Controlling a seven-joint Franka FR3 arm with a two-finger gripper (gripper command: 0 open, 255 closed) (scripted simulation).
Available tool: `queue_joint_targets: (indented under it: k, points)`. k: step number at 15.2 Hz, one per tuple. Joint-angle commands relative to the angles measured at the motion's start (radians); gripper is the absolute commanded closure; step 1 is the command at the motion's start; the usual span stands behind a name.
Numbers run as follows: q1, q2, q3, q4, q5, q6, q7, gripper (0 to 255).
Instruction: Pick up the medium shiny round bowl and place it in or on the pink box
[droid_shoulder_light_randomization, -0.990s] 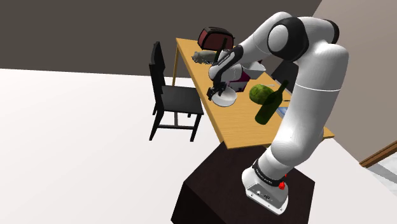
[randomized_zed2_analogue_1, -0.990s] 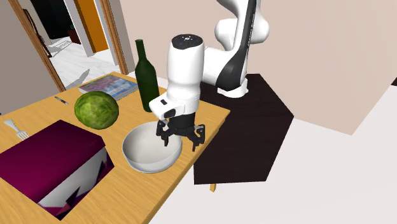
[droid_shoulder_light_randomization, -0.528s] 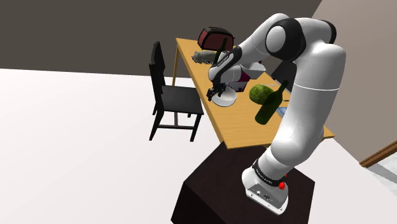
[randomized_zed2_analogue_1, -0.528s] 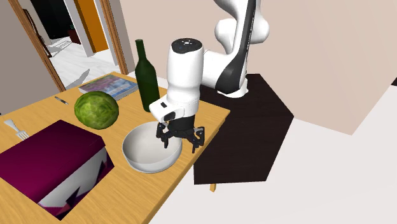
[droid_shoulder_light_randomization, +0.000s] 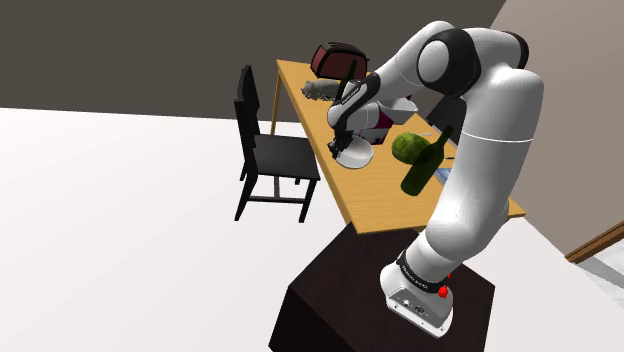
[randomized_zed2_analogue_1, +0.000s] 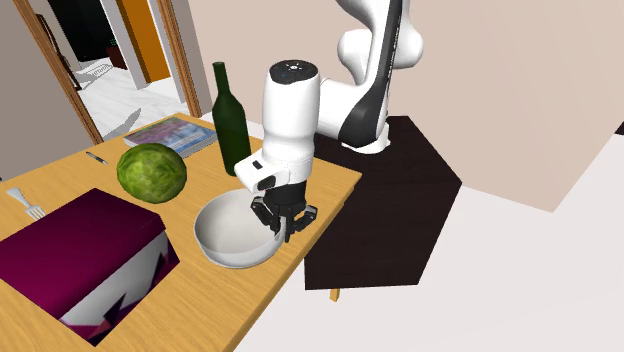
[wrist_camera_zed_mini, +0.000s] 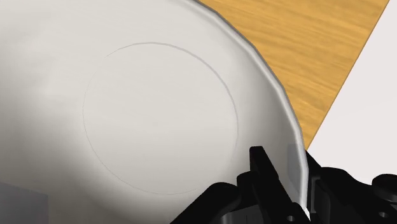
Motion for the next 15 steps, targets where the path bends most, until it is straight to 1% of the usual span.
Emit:
queue_joint_targets:
  k: [1, 3, 15]
  points:
    - [0.000, 0.000, 0.000, 0.000, 0.000, 0.000, 0.000, 255]
    - [0.000, 0.000, 0.000, 0.000, 0.000, 0.000, 0.000, 255]
    - [0.028, -0.133, -0.035, 0.012, -0.061, -0.140, 0.033, 255]
